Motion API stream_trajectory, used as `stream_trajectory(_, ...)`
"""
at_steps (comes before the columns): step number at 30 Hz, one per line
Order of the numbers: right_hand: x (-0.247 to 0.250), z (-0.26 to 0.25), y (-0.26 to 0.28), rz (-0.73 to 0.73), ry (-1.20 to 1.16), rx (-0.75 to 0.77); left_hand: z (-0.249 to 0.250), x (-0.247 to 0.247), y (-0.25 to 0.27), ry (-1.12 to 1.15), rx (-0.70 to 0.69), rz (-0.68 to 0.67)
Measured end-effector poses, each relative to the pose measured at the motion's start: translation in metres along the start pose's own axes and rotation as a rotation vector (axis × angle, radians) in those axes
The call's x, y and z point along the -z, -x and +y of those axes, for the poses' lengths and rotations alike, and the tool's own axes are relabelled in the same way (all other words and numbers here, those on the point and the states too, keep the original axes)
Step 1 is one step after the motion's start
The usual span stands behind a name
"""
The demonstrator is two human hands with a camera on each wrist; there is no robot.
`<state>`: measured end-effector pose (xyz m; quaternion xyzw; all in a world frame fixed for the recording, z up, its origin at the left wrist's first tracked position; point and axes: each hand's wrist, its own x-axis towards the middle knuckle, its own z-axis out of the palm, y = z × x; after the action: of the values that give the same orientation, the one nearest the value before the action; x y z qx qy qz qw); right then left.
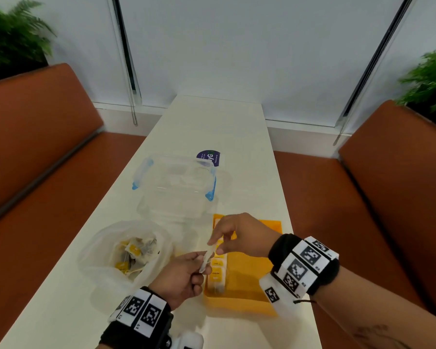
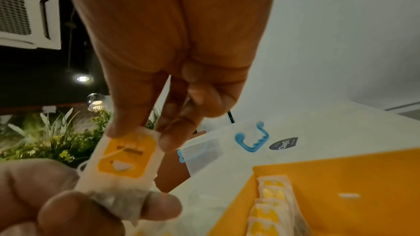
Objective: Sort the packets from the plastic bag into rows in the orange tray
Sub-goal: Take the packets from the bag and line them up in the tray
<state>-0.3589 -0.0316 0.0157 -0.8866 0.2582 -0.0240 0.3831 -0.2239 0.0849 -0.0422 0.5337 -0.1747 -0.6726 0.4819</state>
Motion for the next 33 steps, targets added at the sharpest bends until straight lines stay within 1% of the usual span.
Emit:
stream_trajectory(3, -0.001, 0.005, 0.001, -0.021, -0.078, -0.105, -0.001, -0.003, -0.003, -0.077, 0.026, 0.005)
stream_trajectory(5, -0.002, 0.009, 0.0, -0.06, -0.046, -0.158, -0.002, -0.002, -0.005, -0.128, 0.041, 0.032)
stream_trajectory(7, -0.003, 0.011, -0.002, -0.111, -0.019, -0.192, -0.004, -0.001, -0.007, -0.122, 0.068, 0.04)
stream_trajectory(9, -0.004, 0.01, -0.002, -0.126, -0.048, -0.202, -0.005, -0.001, -0.007, -0.079, 0.091, 0.028)
stream_trajectory(11, -0.003, 0.009, -0.002, -0.129, -0.093, -0.181, -0.004, -0.001, -0.008, -0.034, 0.101, 0.021)
stream_trajectory(14, -0.005, 0.008, -0.003, -0.127, -0.007, -0.109, -0.004, 0.0, -0.007, 0.003, 0.116, 0.005)
stream_trajectory(16, -0.007, 0.008, -0.005, -0.107, 0.07, -0.09, -0.003, 0.001, -0.006, -0.034, 0.123, 0.006)
stream_trajectory(18, -0.011, 0.01, -0.007, -0.114, 0.097, -0.137, -0.003, 0.003, -0.004, -0.111, 0.125, 0.043)
stream_trajectory(20, -0.013, 0.014, -0.009, -0.167, 0.107, -0.22, -0.002, 0.007, -0.004, -0.186, 0.123, 0.101)
stream_trajectory(22, -0.017, 0.018, -0.011, -0.275, 0.172, -0.291, -0.002, 0.011, -0.004, -0.22, 0.12, 0.144)
stream_trajectory(25, -0.028, 0.02, -0.014, -0.392, 0.248, -0.318, -0.003, 0.014, -0.003, -0.237, 0.104, 0.166)
stream_trajectory(31, -0.045, 0.02, -0.03, -0.48, 0.246, -0.357, -0.008, 0.016, -0.004, -0.22, 0.088, 0.188)
stream_trajectory(33, -0.051, 0.018, -0.034, -0.488, 0.319, -0.358, -0.009, 0.017, -0.004, -0.2, 0.084, 0.198)
